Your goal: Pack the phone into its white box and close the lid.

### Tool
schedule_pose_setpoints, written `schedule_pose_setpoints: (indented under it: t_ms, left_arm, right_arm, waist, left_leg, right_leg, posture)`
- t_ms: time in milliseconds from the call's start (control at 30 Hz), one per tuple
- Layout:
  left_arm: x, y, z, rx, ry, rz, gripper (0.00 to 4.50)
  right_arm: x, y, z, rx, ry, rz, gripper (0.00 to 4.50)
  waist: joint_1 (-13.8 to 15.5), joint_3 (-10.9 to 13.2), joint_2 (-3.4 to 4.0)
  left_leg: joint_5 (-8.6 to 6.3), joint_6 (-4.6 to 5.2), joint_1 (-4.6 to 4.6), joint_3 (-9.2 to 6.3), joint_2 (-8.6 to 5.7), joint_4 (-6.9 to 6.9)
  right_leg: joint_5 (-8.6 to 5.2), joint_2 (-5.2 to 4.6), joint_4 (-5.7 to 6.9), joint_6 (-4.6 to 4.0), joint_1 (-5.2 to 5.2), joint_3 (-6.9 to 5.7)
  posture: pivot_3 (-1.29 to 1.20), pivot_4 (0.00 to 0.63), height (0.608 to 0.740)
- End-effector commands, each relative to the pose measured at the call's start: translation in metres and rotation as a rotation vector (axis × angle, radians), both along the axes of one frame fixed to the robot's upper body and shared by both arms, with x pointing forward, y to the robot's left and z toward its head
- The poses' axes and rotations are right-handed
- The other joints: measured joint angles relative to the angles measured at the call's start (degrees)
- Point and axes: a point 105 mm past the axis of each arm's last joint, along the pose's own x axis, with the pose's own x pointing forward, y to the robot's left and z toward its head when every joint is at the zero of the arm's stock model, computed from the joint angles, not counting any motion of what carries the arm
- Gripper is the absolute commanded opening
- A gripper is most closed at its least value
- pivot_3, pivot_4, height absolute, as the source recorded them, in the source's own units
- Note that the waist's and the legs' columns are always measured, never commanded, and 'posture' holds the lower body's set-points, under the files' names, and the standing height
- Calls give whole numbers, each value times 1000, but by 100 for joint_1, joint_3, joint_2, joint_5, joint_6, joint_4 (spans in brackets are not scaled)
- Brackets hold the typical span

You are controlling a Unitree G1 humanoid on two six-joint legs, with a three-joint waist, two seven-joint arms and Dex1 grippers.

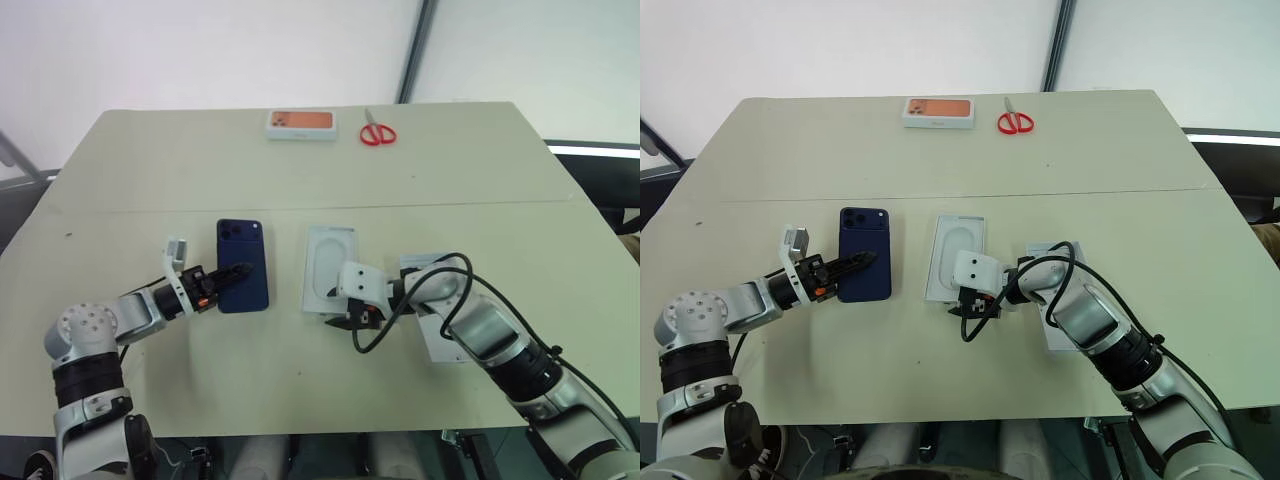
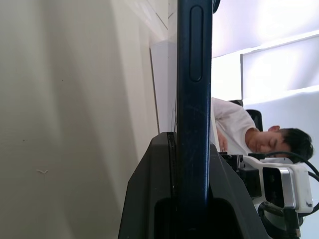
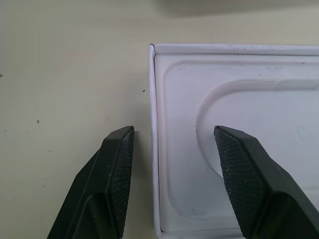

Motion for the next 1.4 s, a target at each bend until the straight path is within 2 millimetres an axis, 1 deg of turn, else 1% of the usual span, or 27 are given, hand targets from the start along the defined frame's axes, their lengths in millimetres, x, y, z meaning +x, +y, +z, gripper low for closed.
schedule_pose_setpoints:
  t_ms: [33,167,233,333,433,667,833,933,1100,1167,1200,1267,1333,1367,1400]
  left_arm:
    - [2,-3,20,-6,-84,-19,0]
    - [2,-6,22,2,-89,-26,0]
    - [1,-6,23,0,-89,-29,0]
    - [2,-6,23,5,-94,-23,0]
    - [1,-6,23,2,-88,-27,0]
    - [1,-7,22,7,-85,-31,0]
    - [2,-7,28,-7,-98,-37,0]
    - [4,-6,30,-7,-101,-33,0]
    - [5,-5,31,-8,-101,-30,0]
    - [6,-5,31,-3,-104,-31,0]
    - [6,-5,31,-4,-102,-32,0]
    - [5,-6,30,-6,-96,-34,0]
    - [4,-6,30,-7,-95,-35,0]
    - [4,-6,30,-7,-95,-36,0]
    - [4,-6,29,-7,-93,-37,0]
  right_arm:
    - [-5,6,3,1,-8,46,2680]
    - [0,7,-5,-37,-16,25,2680]
    - [-2,8,-6,-30,16,26,2680]
    - [-1,8,-5,-31,6,28,1899]
    - [2,8,-6,-40,-17,15,595]
    - [2,10,-3,-40,-22,20,595]
    - [-9,31,-7,-1,5,52,595]
    - [-11,42,-6,23,14,58,595]
    - [-9,49,-4,47,36,59,595]
    - [-8,49,-5,45,44,61,595]
    - [-14,48,-6,49,64,91,874]
    - [-14,47,-5,56,57,95,1472]
    - [-10,46,-3,59,40,82,2430]
    - [-10,46,-3,60,37,81,3024]
    - [-9,43,-2,49,38,86,3467]
  waist:
    - [0,0,0]
    - [-4,0,0]
    - [-4,0,0]
    - [-4,0,0]
    - [-6,-1,-2]
    - [-6,-1,-2]
    - [-28,-1,-2]
    - [-47,-1,-2]
    - [-46,-2,-2]
    - [-42,-2,-2]
    - [-40,-2,-3]
    - [-37,-2,-2]
    - [-36,-2,-2]
    - [-32,-2,-2]
    - [-28,-2,-2]
  left_leg:
    - [0,0,0,0,0,0]
    - [0,0,0,-1,0,0]
    - [0,0,0,-1,1,-1]
    - [0,0,1,-1,1,0]
    - [0,0,2,-2,1,0]
    - [0,-1,5,-2,2,1]
    - [0,-1,5,-2,3,0]
    - [1,-2,5,-2,5,-2]
    - [1,-2,5,-2,5,-3]
    - [1,-2,5,-2,5,-2]
    - [1,-2,5,-2,5,-2]
    - [1,-2,5,-2,4,-2]
    - [1,-2,5,-2,4,-3]
    - [1,-2,5,-2,4,-2]
    - [1,-2,5,-2,4,-2]
  right_leg:
    - [0,0,0,0,0,0]
    - [0,1,0,0,0,-1]
    - [0,2,0,0,0,-1]
    - [0,2,0,0,1,-1]
    - [0,3,0,0,1,-1]
    - [0,5,0,0,2,-1]
    - [0,7,0,0,2,0]
    - [0,10,1,0,1,1]
    - [0,10,2,0,-1,3]
    - [0,11,2,0,-1,2]
    - [0,11,2,0,-3,2]
    - [0,10,1,0,-5,2]
    - [0,10,1,0,-5,2]
    - [0,10,1,0,-6,2]
    - [0,10,1,0,-6,2]
  posture:
    - [0,150,740]
    - [0,150,740]
    - [0,150,740]
    - [0,150,740]
    - [0,150,740]
    - [0,150,740]
    - [0,150,740]
    - [0,150,740]
    - [0,150,740]
    - [0,150,740]
    - [0,150,740]
    - [0,150,740]
    - [0,150,740]
    - [0,150,740]
    - [0,150,740]
